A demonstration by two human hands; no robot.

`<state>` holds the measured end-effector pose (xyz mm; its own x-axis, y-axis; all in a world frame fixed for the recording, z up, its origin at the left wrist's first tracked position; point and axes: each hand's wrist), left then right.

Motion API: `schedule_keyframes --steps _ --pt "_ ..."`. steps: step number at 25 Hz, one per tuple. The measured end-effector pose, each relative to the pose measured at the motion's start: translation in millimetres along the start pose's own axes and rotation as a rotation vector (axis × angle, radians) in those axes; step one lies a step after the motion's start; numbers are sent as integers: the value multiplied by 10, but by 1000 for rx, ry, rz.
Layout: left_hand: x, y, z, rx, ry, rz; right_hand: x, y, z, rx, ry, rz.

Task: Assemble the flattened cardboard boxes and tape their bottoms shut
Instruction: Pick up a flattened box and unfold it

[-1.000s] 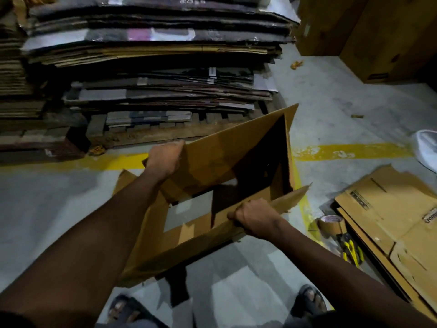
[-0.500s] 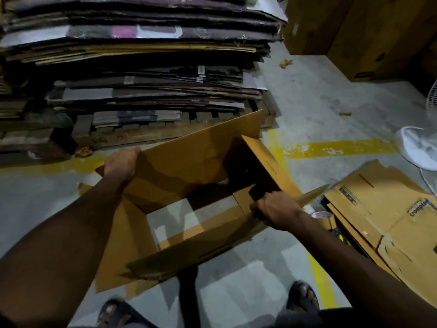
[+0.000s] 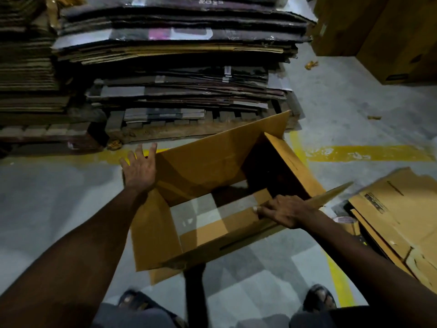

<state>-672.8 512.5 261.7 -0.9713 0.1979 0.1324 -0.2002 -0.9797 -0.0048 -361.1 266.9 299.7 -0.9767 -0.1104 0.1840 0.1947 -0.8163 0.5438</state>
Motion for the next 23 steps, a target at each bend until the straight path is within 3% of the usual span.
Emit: schedule_keyframes --steps 5,10,12,14,18,20,23 --pt "292 855 2 203 327 266 366 23 53 14 -169 -79" --pt "156 1518 89 260 660 371 369 333 -314 15 -13 -138" --pt "-28 1604 82 307 763 342 318 423 -417 -4 6 -135" --pt "-236 1666 72 443 839 191 273 496 -471 -53 13 -97" --pt "-566 1824 -97 836 590 -204 182 554 -496 -130 102 -45" --pt "-605 1834 -243 926 488 -183 138 530 -496 -172 123 -45" --pt "-616 1720 -279 917 559 -154 25 408 -467 -250 123 -59"
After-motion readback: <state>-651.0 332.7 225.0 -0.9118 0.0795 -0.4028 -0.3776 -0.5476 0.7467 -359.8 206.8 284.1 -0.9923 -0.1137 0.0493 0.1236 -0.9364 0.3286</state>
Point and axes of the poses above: each hand's wrist, its own y-axis away from the middle knuckle, its own z-axis out of the back of the hand, x = y × z, and after that the axes turned 6 degrees about z, right-handed
